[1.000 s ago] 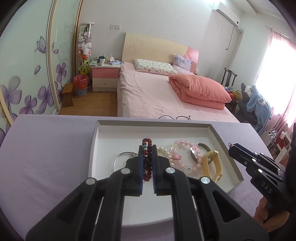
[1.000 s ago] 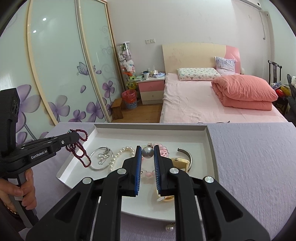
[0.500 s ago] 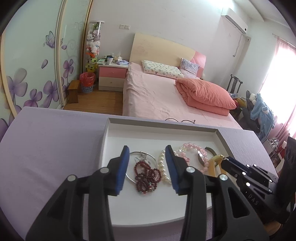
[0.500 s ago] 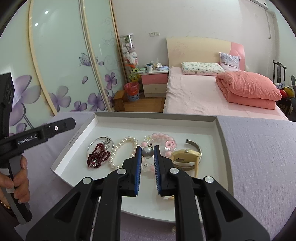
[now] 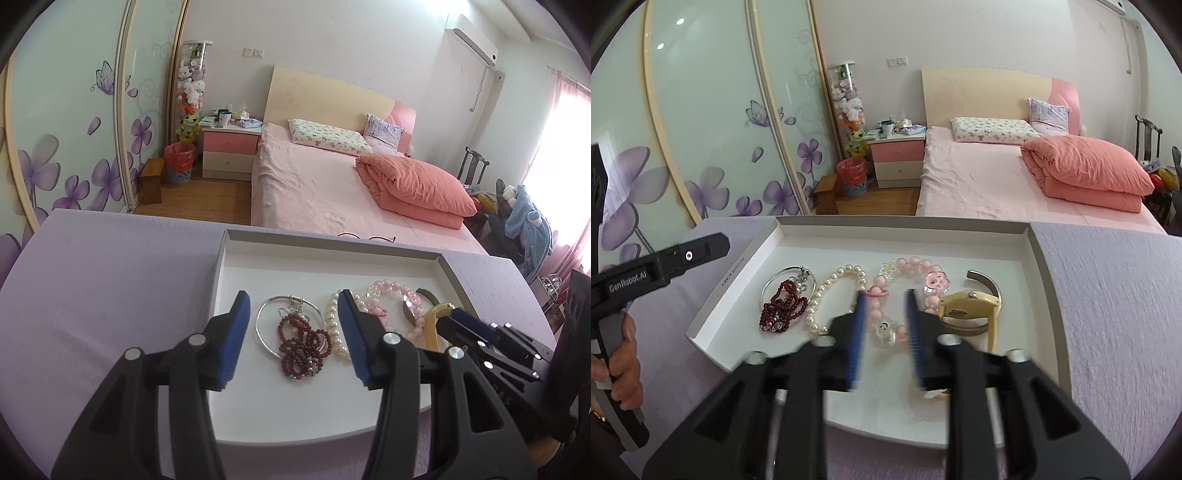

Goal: Organize jewelry
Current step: 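Open the left tool to drop the necklace while the right tool releases the pendant, then move the right tool to the loose pearl beside the tray and grasp it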

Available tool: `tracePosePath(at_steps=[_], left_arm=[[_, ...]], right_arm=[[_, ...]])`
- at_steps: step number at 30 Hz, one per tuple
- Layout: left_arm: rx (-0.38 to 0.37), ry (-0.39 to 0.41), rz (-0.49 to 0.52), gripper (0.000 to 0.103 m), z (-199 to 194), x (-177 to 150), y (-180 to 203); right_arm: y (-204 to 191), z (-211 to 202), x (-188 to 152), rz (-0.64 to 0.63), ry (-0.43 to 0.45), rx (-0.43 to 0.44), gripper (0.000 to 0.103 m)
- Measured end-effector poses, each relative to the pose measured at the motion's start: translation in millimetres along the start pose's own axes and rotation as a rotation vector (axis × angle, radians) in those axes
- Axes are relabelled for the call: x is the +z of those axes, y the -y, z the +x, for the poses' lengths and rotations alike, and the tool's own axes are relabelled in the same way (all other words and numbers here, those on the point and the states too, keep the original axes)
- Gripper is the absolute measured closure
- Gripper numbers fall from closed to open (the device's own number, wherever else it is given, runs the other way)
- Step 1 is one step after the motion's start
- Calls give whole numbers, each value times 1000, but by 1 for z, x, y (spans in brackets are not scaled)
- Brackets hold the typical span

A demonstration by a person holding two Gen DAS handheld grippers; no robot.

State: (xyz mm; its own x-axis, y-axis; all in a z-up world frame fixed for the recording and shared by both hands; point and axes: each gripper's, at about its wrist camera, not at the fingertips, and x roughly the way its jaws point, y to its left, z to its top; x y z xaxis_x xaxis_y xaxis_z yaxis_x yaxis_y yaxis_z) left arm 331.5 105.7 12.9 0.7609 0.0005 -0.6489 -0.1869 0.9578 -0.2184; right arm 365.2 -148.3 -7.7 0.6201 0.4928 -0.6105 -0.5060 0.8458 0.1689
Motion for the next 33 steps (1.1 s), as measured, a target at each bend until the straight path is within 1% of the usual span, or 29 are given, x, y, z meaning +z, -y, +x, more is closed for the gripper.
tracePosePath(at_steps=[1,5,12,17,21,25,29,33], left_arm=[[1,-1,0,51,-1,-1,0],[3,1,1,49,-8,-5,-1],[3,14,0,46,-33,-17,-4],[-7,20,11,42,-55,-34,-2],[-17,24,22,38,-70,-50,2],[-27,32,35,32,-86,-67,5],[-18,49,70,26,-101,-85,11],[-19,55,84,20,-111,-98,13]], right_arm=[[2,-4,0,3,10,-1,54],[9,-19,-1,13,31,-9,54],[27,-51,-8,35,56,-37,54],[34,-73,-20,41,63,-54,54],[36,-85,-32,47,60,-63,54],[37,-92,-47,57,47,-69,47],[39,-94,-63,66,21,-75,45],[43,-95,-75,82,-1,-79,42]])
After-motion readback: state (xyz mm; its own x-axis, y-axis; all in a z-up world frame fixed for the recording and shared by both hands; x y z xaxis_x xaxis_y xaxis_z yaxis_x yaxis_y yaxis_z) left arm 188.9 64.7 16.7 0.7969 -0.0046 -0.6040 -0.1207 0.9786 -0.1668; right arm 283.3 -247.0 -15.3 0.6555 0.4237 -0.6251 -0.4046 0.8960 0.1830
